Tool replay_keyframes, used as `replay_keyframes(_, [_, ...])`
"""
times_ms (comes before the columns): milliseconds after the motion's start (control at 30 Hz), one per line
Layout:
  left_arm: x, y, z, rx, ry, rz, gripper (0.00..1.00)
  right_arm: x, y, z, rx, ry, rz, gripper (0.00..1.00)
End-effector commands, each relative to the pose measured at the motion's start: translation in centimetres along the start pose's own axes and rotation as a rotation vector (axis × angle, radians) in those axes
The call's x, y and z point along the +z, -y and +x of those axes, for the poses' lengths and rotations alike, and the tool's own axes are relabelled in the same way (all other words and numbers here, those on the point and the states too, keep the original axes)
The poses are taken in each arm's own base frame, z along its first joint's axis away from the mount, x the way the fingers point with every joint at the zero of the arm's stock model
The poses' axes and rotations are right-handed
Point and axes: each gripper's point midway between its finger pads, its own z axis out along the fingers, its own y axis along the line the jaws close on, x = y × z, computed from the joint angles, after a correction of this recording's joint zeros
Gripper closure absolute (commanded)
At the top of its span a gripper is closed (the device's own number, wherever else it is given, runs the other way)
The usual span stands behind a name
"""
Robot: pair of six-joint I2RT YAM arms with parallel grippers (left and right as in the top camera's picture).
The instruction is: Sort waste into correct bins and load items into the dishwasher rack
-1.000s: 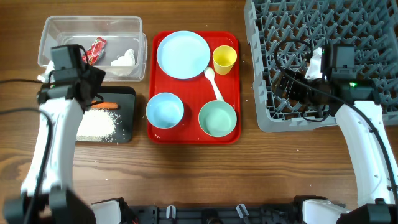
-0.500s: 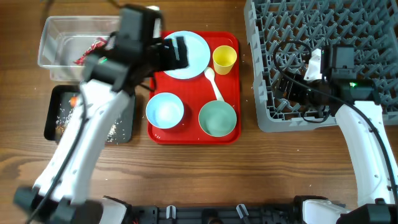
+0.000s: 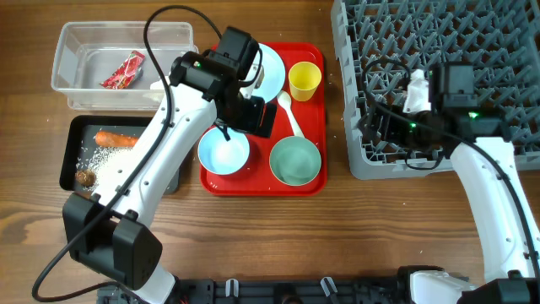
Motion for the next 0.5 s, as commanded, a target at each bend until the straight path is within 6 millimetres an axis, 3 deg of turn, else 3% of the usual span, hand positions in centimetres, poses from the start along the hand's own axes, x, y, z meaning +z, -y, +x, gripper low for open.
replay_keyframes(0, [1.6,0.2,1.9,0.07,-0.071,0.027,0.01,0.1,-2.6,0.5,-0.089,-0.005,-0.052,0.0])
replay_keyframes(200, [1.9,0.1,1.7,0.069,-0.061,0.028,0.0,0.6,-5.1,0.7,-0.088,0.001,-0.087,0.0])
replay_keyframes(467, [1.9,0.8,-0.8,-0.005,0.037,0.059,0.0,1.1,-8.3,1.0,-0.087,0.015,-0.138,0.0])
